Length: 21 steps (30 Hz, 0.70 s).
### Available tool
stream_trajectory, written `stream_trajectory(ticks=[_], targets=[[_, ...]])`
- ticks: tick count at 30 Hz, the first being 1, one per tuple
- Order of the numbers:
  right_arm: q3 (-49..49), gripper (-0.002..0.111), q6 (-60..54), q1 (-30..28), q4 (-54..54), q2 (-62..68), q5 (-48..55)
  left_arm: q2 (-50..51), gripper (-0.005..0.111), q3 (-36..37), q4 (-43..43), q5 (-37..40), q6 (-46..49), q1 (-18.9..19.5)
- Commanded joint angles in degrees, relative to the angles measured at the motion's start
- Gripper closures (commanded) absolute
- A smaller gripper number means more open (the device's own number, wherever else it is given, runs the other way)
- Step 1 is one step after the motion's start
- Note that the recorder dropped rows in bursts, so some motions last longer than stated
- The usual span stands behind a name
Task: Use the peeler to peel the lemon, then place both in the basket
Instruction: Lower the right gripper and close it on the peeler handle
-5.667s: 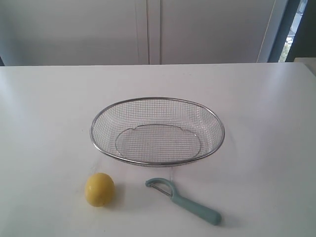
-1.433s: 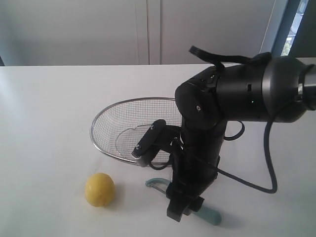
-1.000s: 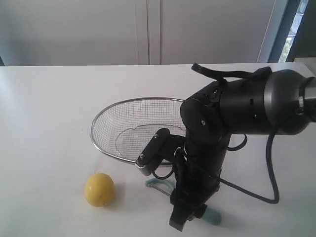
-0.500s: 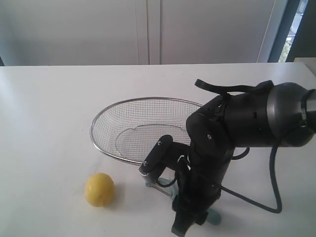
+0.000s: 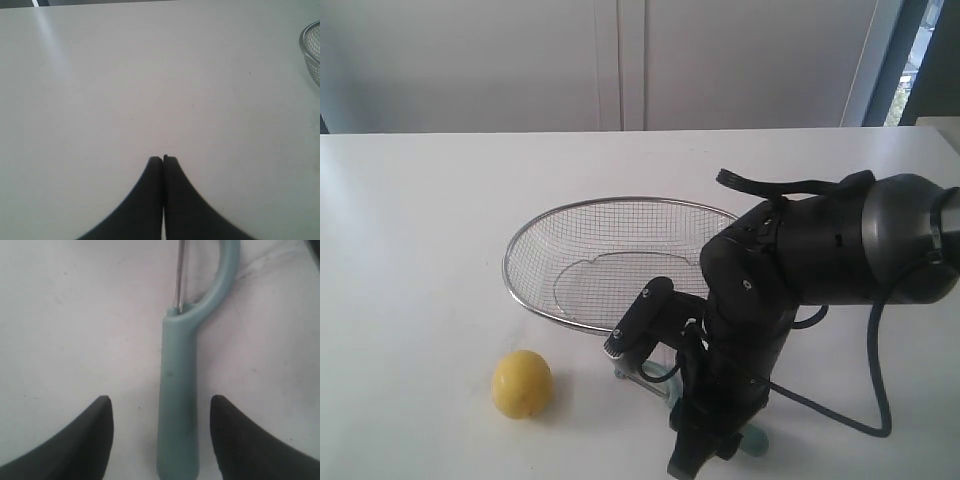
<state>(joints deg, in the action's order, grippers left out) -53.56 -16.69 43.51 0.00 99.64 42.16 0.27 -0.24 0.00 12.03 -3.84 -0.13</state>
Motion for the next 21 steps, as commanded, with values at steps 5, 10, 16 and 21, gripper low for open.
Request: stream_trajectory(ticks=[5,10,16,21], targets=[[0.3,0.054,0.3,0.0,0.0,-0.1,-1.0,-0.3,0.107,0.2,0.0,0.0,-0.2,0.0],[1.0,0.054,0.3,0.0,0.0,-0.1,-2.2,-0.3,0.107,0.2,0.0,0.0,-0.2,0.0],[1.0,0.054,0.5,-0.1,0.0,-0.1,-2.5,-0.3,0.107,0.2,0.0,0.0,-0.2,0.0],[1.0,0.054,0.5,-0.1,0.0,-0.1,-2.6,-0.3,0.107,0.2,0.0,0.0,-0.2,0.0]])
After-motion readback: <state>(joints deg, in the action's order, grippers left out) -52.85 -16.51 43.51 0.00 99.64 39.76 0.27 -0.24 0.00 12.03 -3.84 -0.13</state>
